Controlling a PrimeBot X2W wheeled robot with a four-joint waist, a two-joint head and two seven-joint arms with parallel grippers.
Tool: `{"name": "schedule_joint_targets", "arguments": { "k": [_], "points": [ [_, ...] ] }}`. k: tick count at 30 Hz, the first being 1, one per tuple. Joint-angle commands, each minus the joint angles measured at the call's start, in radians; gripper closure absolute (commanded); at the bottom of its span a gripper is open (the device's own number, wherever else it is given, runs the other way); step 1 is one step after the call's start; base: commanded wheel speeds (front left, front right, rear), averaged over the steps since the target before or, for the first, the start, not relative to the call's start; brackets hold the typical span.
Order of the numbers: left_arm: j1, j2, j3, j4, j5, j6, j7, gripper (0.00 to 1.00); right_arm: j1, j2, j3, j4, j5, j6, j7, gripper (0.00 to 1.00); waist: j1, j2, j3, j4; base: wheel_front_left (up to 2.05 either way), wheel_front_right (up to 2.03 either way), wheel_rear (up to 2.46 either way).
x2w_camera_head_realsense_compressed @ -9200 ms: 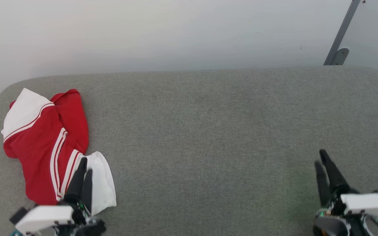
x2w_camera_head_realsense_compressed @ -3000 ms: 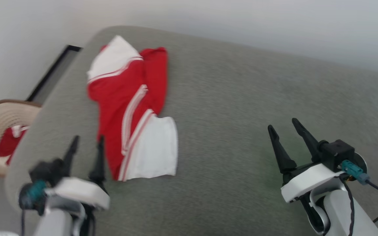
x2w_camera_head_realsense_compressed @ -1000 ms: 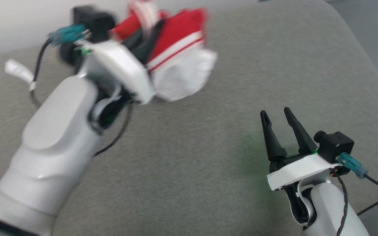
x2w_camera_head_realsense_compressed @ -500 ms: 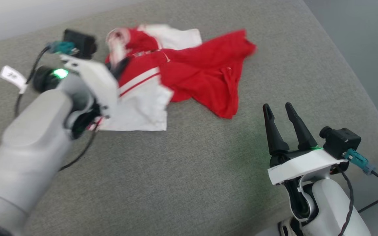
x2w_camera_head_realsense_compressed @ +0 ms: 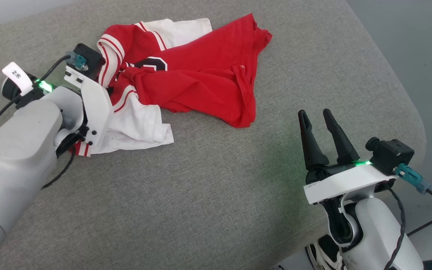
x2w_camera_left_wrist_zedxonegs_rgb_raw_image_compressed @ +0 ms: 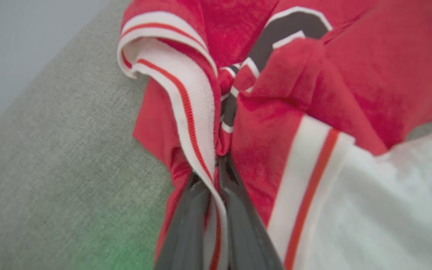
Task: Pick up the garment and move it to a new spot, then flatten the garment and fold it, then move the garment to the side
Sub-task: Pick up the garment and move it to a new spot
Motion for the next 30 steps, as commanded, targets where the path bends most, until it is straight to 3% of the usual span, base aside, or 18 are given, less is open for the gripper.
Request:
{"name": "schedule_joint_targets", "arguments": {
  "k": [1,3,5,8,15,22,27,30],
  "points": [
    [0.037,0.006,-0.033,0.032,-0.002,0.003,0.03,0.93,-0.013,0.002,0.001,-0.003,0.008,0.0,-0.002,0.0,0.0,0.0,0.008,-0.008,0.0,0.0,0.0],
    [0.041,0.004,-0.054,0.044,-0.015,0.003,0.04,0.64,-0.011,0.002,-0.001,-0.003,0.013,0.0,-0.002,0.0,0.0,0.0,0.011,-0.012,0.0,0.0,0.0],
    [0.037,0.005,-0.065,0.048,-0.028,0.003,0.024,0.46,-0.007,0.003,-0.005,-0.003,0.012,0.0,-0.002,0.0,0.0,0.0,0.009,-0.01,0.0,0.0,0.0],
    [0.015,0.004,-0.067,0.053,-0.042,0.003,-0.029,0.0,0.005,0.003,-0.017,0.003,0.003,0.0,-0.002,0.0,0.0,0.0,-0.003,0.005,0.0,0.0,0.0],
    [-0.029,-0.049,-0.03,0.034,-0.11,0.003,-0.186,0.0,0.017,0.002,-0.038,0.013,-0.059,0.0,-0.002,0.0,0.0,0.0,-0.064,0.085,0.0,0.0,0.0],
    [0.083,-0.099,0.065,0.039,-0.23,0.003,-0.41,0.0,0.042,-0.013,-0.081,0.025,-0.158,0.0,-0.002,0.0,0.0,0.0,-0.153,0.201,0.0,0.0,0.0],
    [0.234,-0.132,0.149,0.058,-0.276,0.017,-0.459,0.0,0.07,-0.056,-0.087,0.03,-0.187,0.0,-0.002,0.0,0.0,0.0,-0.197,0.274,0.0,0.0,0.0],
    [0.311,-0.139,0.25,0.02,-0.25,0.038,-0.461,0.0,0.09,-0.09,-0.085,0.032,-0.197,0.0,-0.002,0.0,0.0,0.0,-0.211,0.321,0.0,0.0,0.0]
  ]
}}
